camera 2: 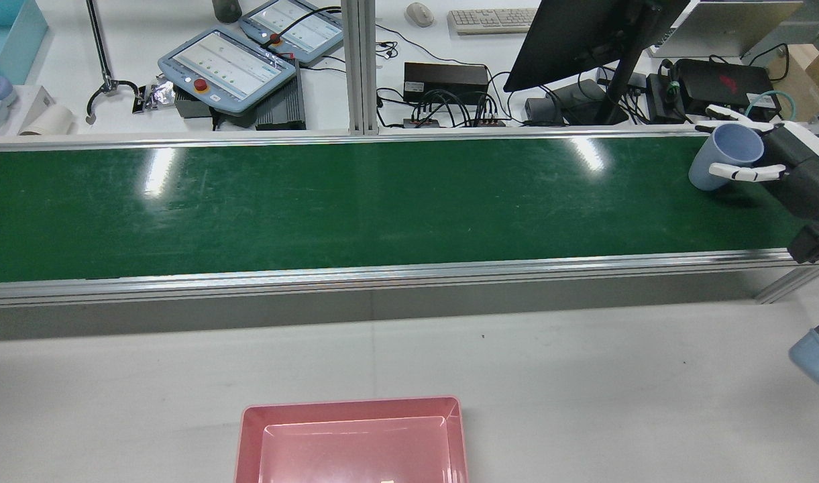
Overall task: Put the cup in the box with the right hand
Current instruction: 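Lift the cup off the conveyor and swing it toward the pink tray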
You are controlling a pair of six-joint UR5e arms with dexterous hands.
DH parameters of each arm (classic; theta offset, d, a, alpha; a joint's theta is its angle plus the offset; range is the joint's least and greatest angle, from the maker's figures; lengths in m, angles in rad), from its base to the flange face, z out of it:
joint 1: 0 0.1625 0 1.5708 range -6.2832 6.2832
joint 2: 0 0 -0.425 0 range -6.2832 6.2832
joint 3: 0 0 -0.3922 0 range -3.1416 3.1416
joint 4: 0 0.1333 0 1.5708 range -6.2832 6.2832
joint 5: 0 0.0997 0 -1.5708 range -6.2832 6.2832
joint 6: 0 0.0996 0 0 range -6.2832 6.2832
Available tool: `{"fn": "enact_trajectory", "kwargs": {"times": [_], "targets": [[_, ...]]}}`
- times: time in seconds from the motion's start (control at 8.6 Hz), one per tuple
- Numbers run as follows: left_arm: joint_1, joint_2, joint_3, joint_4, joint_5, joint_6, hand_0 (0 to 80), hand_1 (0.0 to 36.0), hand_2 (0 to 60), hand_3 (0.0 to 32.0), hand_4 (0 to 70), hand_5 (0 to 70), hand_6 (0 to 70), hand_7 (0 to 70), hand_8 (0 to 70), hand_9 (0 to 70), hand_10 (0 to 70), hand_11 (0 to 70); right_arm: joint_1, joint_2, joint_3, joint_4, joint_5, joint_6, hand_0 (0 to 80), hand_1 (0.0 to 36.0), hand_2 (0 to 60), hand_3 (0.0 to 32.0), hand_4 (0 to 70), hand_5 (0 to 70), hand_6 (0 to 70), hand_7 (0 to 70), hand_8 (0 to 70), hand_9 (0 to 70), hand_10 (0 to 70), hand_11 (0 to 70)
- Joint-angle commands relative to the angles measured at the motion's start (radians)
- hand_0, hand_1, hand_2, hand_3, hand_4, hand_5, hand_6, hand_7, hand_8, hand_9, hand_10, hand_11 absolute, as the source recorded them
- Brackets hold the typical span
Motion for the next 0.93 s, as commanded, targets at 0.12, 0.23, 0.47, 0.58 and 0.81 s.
{"fn": "enact_trajectory", "kwargs": {"times": [0.12, 0.23, 0.47, 0.58, 0.81], "targets": [[0.000, 0.000, 0.001, -0.001, -0.001, 0.000, 0.0, 0.0, 0.0, 0.0, 0.0, 0.0, 0.0, 0.0, 0.0, 0.0, 0.0, 0.0, -0.008, 0.002, -0.007, 0.006, 0.006, 0.005, 54.2, 36.0, 60.0, 0.0, 26.5, 17.6, 30.7, 70.0, 42.0, 67.1, 35.9, 53.6], [0.000, 0.000, 0.001, -0.001, 0.001, 0.000, 0.0, 0.0, 0.0, 0.0, 0.0, 0.0, 0.0, 0.0, 0.0, 0.0, 0.0, 0.0, 0.024, 0.002, 0.012, 0.005, 0.005, 0.031, 53.4, 36.0, 60.0, 0.0, 22.7, 17.5, 30.0, 70.0, 40.7, 65.4, 35.5, 53.1], [-0.001, 0.000, -0.001, -0.001, 0.001, 0.000, 0.0, 0.0, 0.0, 0.0, 0.0, 0.0, 0.0, 0.0, 0.0, 0.0, 0.0, 0.0, 0.061, 0.001, 0.142, -0.009, -0.002, 0.032, 55.3, 36.0, 60.0, 0.0, 29.3, 16.9, 29.3, 70.0, 38.7, 63.0, 33.1, 50.1], [0.000, 0.000, -0.001, -0.001, -0.001, 0.000, 0.0, 0.0, 0.0, 0.0, 0.0, 0.0, 0.0, 0.0, 0.0, 0.0, 0.0, 0.0, 0.057, 0.002, 0.200, -0.015, -0.003, 0.034, 57.6, 36.0, 60.0, 0.0, 32.8, 16.9, 29.7, 70.0, 38.8, 63.1, 32.5, 49.3], [-0.001, 0.000, -0.001, -0.001, -0.001, 0.000, 0.0, 0.0, 0.0, 0.0, 0.0, 0.0, 0.0, 0.0, 0.0, 0.0, 0.0, 0.0, 0.004, 0.044, 0.307, -0.075, -0.005, 0.029, 54.8, 36.0, 60.0, 0.0, 23.2, 16.6, 28.7, 70.0, 37.1, 61.3, 30.7, 47.1]]}}
